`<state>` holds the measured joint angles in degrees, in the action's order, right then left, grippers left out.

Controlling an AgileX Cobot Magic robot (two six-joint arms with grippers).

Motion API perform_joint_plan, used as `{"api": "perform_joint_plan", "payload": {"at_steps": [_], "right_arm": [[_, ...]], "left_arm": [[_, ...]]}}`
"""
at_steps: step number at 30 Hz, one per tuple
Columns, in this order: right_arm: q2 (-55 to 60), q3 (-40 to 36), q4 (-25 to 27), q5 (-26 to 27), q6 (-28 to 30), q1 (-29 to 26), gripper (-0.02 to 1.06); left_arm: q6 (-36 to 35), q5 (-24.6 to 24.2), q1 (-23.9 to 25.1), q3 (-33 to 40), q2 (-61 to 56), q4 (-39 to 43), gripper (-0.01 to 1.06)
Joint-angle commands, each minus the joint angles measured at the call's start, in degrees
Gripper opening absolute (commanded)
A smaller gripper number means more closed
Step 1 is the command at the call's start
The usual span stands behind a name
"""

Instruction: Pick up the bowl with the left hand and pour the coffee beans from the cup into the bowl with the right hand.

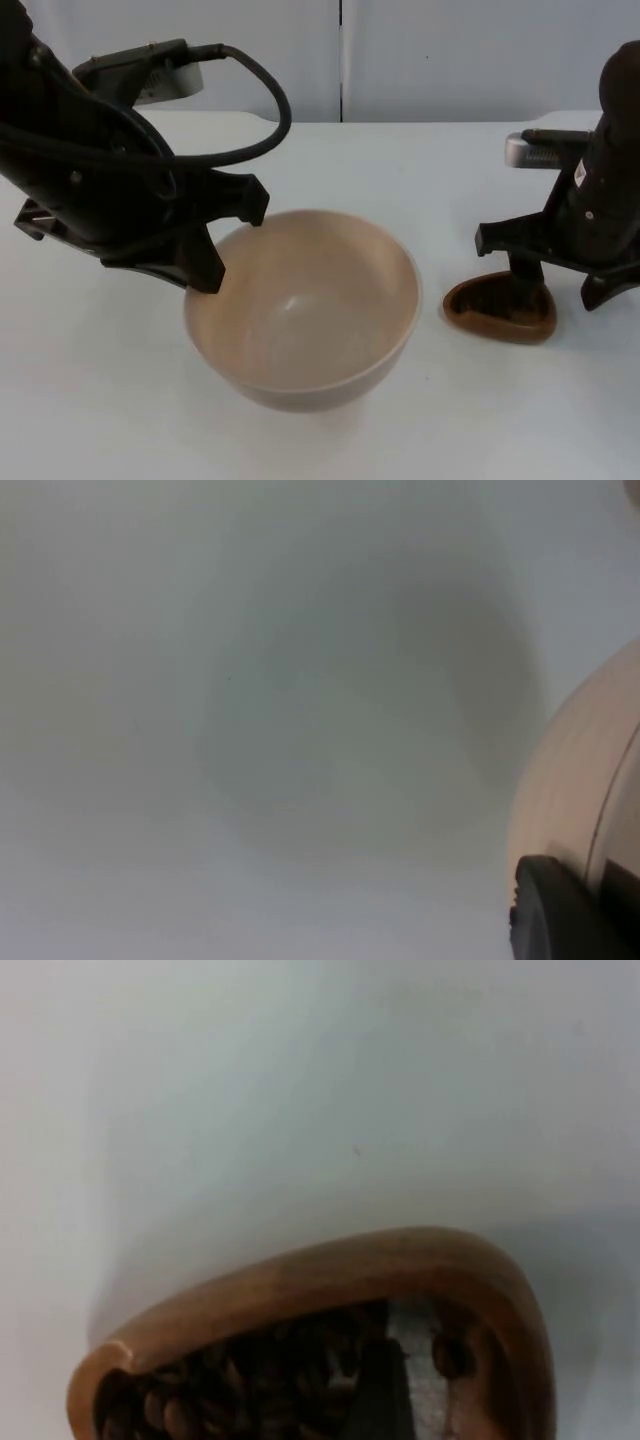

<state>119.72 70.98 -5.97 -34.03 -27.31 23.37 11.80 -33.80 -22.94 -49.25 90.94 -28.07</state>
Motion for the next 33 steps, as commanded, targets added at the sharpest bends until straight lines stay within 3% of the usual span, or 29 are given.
{"api": "perform_joint_plan", "payload": {"at_steps": [1,33], "right_arm": [[0.0,-0.3,-0.1,0.8,-0.3,-0.2,0.62],[0.0,-2.8,-1.4,6.8,-0.5,-0.2,0.58]], "left_arm": [[-0.3,0.1,-0.4,-0.1,-0.6,-0.9,0.00],[-0.3,0.1,-0.4,-0.1,-0.6,-1.1,0.00]]}}
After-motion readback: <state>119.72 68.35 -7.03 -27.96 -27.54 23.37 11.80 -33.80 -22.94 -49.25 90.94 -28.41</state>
